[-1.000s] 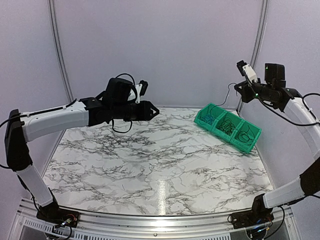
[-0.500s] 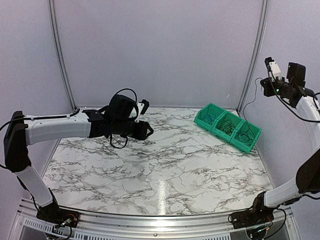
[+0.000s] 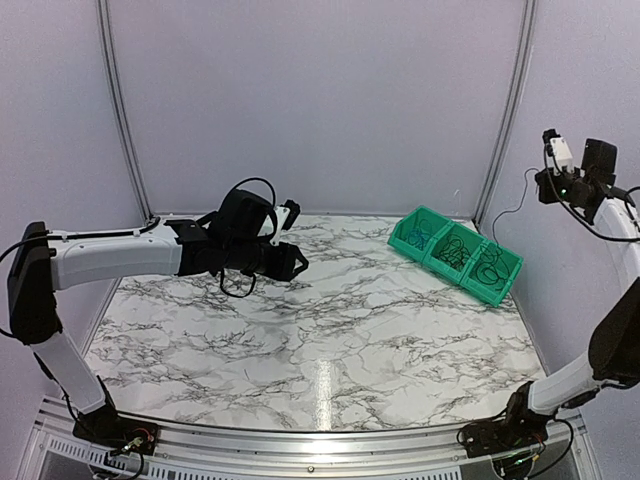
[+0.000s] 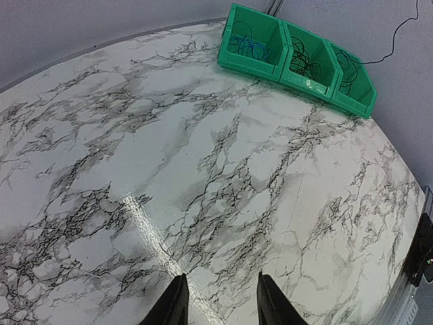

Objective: Untangle the cables

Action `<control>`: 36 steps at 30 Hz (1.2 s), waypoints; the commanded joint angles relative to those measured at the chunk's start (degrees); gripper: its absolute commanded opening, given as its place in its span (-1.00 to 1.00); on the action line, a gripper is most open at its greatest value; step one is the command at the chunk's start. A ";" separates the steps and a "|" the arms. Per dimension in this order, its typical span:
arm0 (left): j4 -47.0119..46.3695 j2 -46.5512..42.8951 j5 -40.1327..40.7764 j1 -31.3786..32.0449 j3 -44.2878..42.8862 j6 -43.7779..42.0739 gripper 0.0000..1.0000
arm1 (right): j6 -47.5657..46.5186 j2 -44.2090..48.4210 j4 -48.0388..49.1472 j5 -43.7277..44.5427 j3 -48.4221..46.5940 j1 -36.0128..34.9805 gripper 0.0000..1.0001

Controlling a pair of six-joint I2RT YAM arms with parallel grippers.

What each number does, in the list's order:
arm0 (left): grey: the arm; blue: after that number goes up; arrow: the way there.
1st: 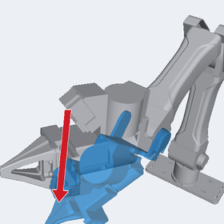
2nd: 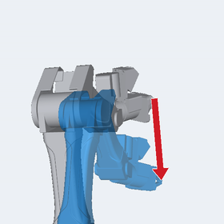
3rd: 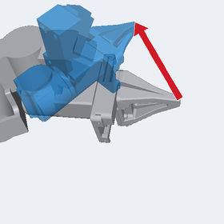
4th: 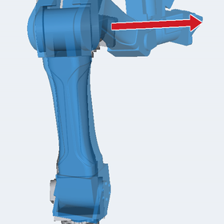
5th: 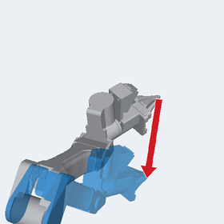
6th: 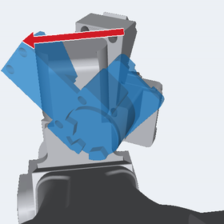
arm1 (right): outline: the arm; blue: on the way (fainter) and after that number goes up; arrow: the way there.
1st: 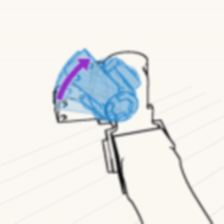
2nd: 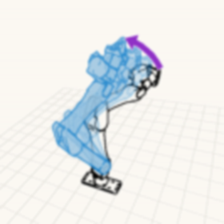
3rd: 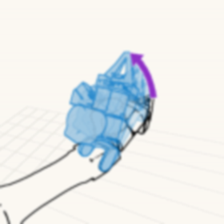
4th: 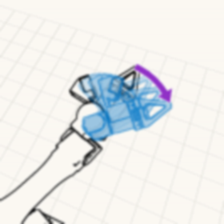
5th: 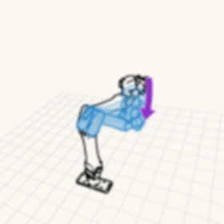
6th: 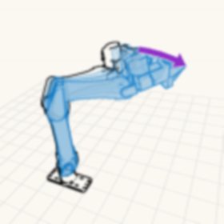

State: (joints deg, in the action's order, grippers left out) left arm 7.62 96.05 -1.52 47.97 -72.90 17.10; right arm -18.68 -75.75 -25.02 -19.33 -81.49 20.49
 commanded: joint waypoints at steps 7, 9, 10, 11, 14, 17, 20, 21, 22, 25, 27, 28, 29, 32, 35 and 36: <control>-0.32 -0.04 -0.89 0.11 -0.84 -0.93 -0.27 | -3.48 -5.84 3.28 4.79 5.71 1.04 -1.00; -0.28 0.08 -1.07 0.08 -0.82 -0.78 -0.27 | -4.30 -6.90 2.59 5.10 6.08 1.04 -1.00; -0.32 0.17 -1.17 0.09 -0.83 -0.64 -0.27 | -4.83 -7.64 1.74 4.72 5.97 1.04 -1.00; -0.37 0.19 -1.28 0.07 -0.81 -0.65 -0.27 | -5.48 -8.91 0.24 4.01 5.62 1.04 -0.99; -0.32 0.44 -1.55 0.07 -0.87 -0.50 -0.27 | -6.82 -14.13 -5.74 2.23 2.63 1.04 -0.99; -0.32 0.65 -1.64 0.07 -0.84 -0.45 -0.28 | -7.26 -18.74 -9.86 2.62 0.23 1.04 -1.00; -0.32 0.91 -1.70 0.06 -0.84 -0.49 -0.27 | -6.71 -21.62 -9.62 5.78 -0.13 1.04 -1.00; -0.32 0.99 -1.65 0.09 -0.84 -0.49 -0.27 | -6.39 -22.31 -9.54 6.94 -0.34 1.04 -1.00; -0.28 1.11 -1.69 0.08 -0.79 -0.47 -0.27 | -6.26 -23.12 -9.53 8.07 -0.66 1.04 -1.00; -0.28 1.35 -1.81 0.05 -0.92 -0.49 -0.27 | -5.81 -25.54 -9.79 10.87 -1.94 1.04 -1.00; -0.30 1.50 -1.82 0.05 -0.92 -0.45 -0.27 | -5.60 -27.09 -9.95 11.88 -2.64 1.04 -1.00; -0.32 1.55 -1.81 0.05 -0.92 -0.53 -0.27 | -5.58 -27.69 -10.10 11.78 -2.88 1.04 -1.00; -0.28 1.62 -1.78 0.08 -0.92 -0.53 -0.27 | -5.58 -28.32 -10.37 11.40 -3.15 1.04 -0.95; -0.26 1.75 -1.65 0.05 -0.88 -0.74 -0.27 | -4.94 -29.22 -11.55 10.54 -3.83 1.04 -0.61; -0.23 1.78 -1.41 0.07 -0.79 -0.84 -0.27 | -4.48 -27.55 -11.51 10.20 -3.10 1.00 -0.40; -0.22 1.84 -1.38 0.07 -0.83 -0.78 -0.27 | -4.38 -26.69 -11.52 10.19 -2.72 1.04 -0.37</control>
State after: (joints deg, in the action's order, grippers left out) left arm 7.64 97.21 -2.57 47.97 -72.90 17.08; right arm -24.01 -104.66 -35.33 -9.56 -82.85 21.17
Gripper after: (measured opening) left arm 0.364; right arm 0.286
